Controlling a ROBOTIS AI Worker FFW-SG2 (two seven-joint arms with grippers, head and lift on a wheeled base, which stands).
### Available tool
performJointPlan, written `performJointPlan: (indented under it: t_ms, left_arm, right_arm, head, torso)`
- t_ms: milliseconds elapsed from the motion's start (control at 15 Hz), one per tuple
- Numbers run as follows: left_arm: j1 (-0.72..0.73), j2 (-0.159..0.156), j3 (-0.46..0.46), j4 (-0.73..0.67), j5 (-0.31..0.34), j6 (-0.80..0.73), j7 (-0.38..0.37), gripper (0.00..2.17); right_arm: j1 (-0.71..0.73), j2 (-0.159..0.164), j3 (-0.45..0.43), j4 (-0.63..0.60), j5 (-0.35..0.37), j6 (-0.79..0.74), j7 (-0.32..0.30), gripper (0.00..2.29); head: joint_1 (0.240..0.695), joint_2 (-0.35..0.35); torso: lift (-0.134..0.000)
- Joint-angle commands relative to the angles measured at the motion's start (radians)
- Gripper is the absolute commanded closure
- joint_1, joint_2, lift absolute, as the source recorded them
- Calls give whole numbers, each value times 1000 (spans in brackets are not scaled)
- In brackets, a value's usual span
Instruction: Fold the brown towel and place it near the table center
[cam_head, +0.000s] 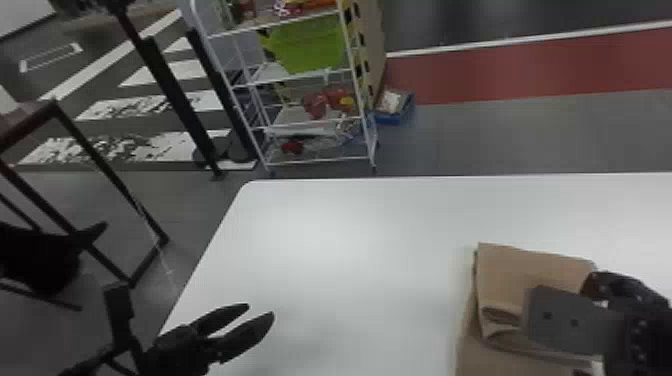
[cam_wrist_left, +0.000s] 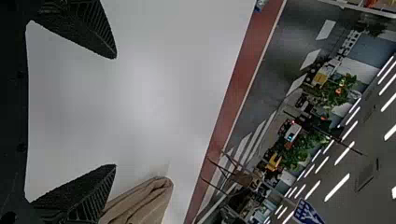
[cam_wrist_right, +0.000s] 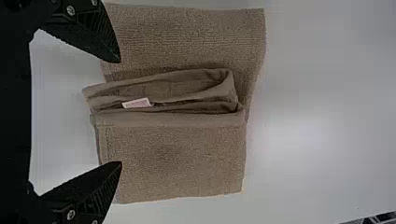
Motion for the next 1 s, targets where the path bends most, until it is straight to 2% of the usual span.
performJointPlan:
  t_ms: [0, 267, 533, 733, 933]
  left_arm:
    - [-1, -6, 5, 8, 2, -8, -2, 36]
    - [-2, -6, 18, 16, 12, -14, -3, 36]
    - [-2, -6, 18, 24, 12, -23, -3, 39]
    - [-4, -6, 19, 27, 12, -32, -3, 39]
    - [-5, -6, 19, 27, 12, -29, -3, 39]
  right_arm:
    - [-29, 11, 30, 55, 26, 7, 3, 127]
    - [-61, 39, 67, 117, 55, 16, 3, 198]
    - [-91, 54, 78, 139, 57, 53, 3, 532]
    - [-107, 72, 76, 141, 46, 78, 3, 1035]
    - [-109, 75, 64, 139, 28, 81, 3, 1760]
  head:
    - [695, 350]
    - [695, 350]
    - [695, 350]
    - [695, 350]
    - [695, 350]
  torso:
    - [-122]
    - [-122]
    - [-122]
    - [-122]
    - [-122]
